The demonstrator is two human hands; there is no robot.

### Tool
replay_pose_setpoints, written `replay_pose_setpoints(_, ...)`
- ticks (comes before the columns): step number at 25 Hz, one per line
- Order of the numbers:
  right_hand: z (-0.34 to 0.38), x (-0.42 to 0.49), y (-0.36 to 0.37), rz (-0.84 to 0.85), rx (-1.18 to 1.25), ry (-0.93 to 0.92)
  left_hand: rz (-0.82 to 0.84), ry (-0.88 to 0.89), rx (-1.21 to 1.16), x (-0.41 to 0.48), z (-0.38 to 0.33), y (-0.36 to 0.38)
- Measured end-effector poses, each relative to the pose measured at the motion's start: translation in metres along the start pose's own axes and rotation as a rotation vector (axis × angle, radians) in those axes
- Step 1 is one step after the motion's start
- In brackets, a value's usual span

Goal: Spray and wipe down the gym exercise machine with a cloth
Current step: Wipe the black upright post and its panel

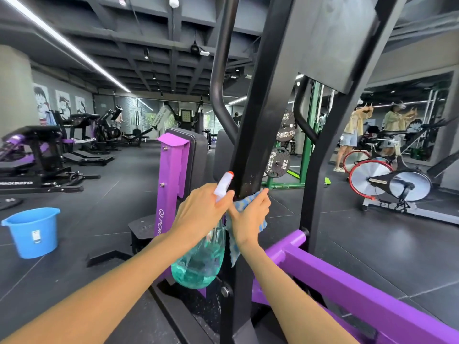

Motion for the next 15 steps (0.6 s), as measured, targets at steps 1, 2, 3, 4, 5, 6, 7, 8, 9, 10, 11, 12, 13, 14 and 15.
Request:
replay_pose_setpoints(1, 0.022, 0.016, 0.0, -0.07, 0.046, -0.041, -0.022, -0.011, -0.037, 0.001, 0.007, -0.006)
replay_pose_setpoints(2, 0.049, 0.036, -0.003, -0.148, 0.072, -0.08, -0.046, -0.017, -0.054, 0.003, 0.012, -0.01)
replay_pose_setpoints(3, 0.077, 0.059, -0.008, -0.221, 0.076, -0.114, -0.066, -0.02, -0.054, 0.007, 0.015, -0.014)
replay_pose_setpoints(4, 0.103, 0.077, -0.013, -0.284, 0.069, -0.151, -0.08, -0.021, -0.055, 0.012, 0.017, -0.018)
replay_pose_setpoints(5, 0.116, 0.089, -0.014, -0.322, 0.059, -0.189, -0.09, -0.025, -0.061, 0.017, 0.018, -0.021)
replay_pose_setpoints(6, 0.116, 0.09, -0.012, -0.333, 0.055, -0.219, -0.103, -0.021, -0.07, 0.022, 0.018, -0.024)
replay_pose_setpoints(7, 0.102, 0.08, -0.007, -0.32, 0.059, -0.232, -0.111, -0.024, -0.074, 0.025, 0.017, -0.027)
replay_pose_setpoints(8, 0.078, 0.063, -0.001, -0.283, 0.057, -0.215, -0.115, -0.019, -0.068, 0.029, 0.017, -0.029)
replay_pose_setpoints(9, 0.046, 0.041, 0.004, -0.255, 0.026, -0.174, -0.114, -0.014, -0.058, 0.03, 0.016, -0.029)
replay_pose_setpoints(10, 0.017, 0.019, 0.008, -0.214, -0.023, -0.131, -0.113, -0.014, -0.063, 0.028, 0.017, -0.026)
replay_pose_setpoints(11, -0.006, 0.003, 0.009, -0.169, -0.075, -0.114, -0.108, -0.021, -0.075, 0.026, 0.017, -0.023)
replay_pose_setpoints(12, -0.019, -0.006, 0.011, -0.129, -0.091, -0.106, -0.101, -0.022, -0.074, 0.024, 0.018, -0.02)
replay_pose_setpoints(13, -0.029, -0.008, 0.012, -0.094, -0.096, -0.088, -0.078, -0.033, -0.06, 0.021, 0.02, -0.014)
replay_pose_setpoints(14, -0.027, -0.007, 0.011, -0.086, -0.129, -0.084, -0.053, -0.043, -0.056, 0.015, 0.021, -0.007)
replay_pose_setpoints(15, -0.019, -0.002, 0.008, -0.081, -0.134, -0.065, -0.022, -0.06, -0.059, 0.008, 0.022, -0.001)
Point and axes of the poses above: each hand's wrist, its own x-axis towards the middle knuckle, its own y-axis out of the palm, z = x × y, the point moved 4 cm from there along x, towards the middle knuckle, and after that the axes turned 7 degrees about x, right-handed, at the moved point
